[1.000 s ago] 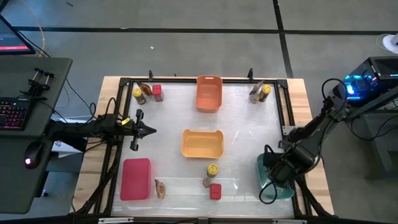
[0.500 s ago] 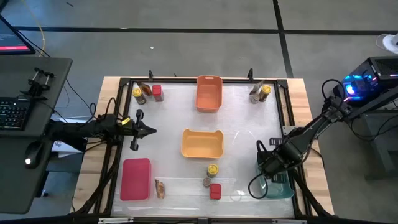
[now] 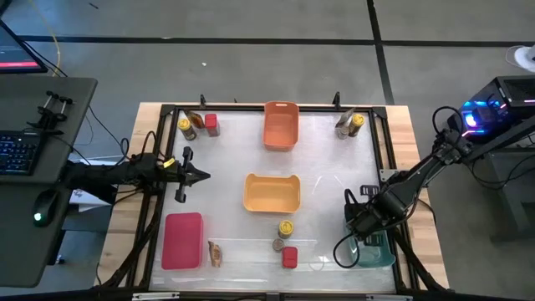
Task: Sort spices by type
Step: Put the bottom right orange seasoning bag into the blue bin, then put the top right orange seasoning bag into the blue bin
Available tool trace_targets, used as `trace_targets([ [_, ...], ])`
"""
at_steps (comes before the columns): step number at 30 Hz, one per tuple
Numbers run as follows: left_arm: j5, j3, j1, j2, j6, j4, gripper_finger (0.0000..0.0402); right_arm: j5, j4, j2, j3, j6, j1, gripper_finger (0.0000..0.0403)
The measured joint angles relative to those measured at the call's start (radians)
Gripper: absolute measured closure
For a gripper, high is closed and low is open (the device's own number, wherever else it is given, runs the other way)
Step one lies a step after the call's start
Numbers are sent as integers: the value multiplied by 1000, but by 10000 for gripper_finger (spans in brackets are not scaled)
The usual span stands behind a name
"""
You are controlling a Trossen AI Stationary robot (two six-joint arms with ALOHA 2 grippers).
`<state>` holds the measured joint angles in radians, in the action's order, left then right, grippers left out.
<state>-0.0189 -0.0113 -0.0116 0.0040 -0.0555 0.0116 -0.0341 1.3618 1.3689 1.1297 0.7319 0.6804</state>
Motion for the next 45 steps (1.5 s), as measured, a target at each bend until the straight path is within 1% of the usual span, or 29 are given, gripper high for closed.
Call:
trace_targets([
  [19,0,0,0,0,0,0,401,0,-4,0,0,0,0,400],
  [22,0,0,0,0,0,0,401,0,-4,0,0,1,0,382],
  [29,0,0,0,0,0,0,401,0,-2,0,0,1,0,310],
  [32,0,0,0,0,0,0,401,-5,8,0,0,0,0,291],
  [35,0,0,0,0,0,0,401,-51,39,1,10,0,0,282],
  [38,0,0,0,0,0,0,401,-76,101,1,52,0,0,281],
  [42,0,0,0,0,0,0,401,-62,185,1,144,10,1,281],
  [44,0,0,0,0,0,0,401,-30,186,1,191,44,1,281],
  [45,0,0,0,0,0,0,401,-13,158,0,211,73,-2,281],
])
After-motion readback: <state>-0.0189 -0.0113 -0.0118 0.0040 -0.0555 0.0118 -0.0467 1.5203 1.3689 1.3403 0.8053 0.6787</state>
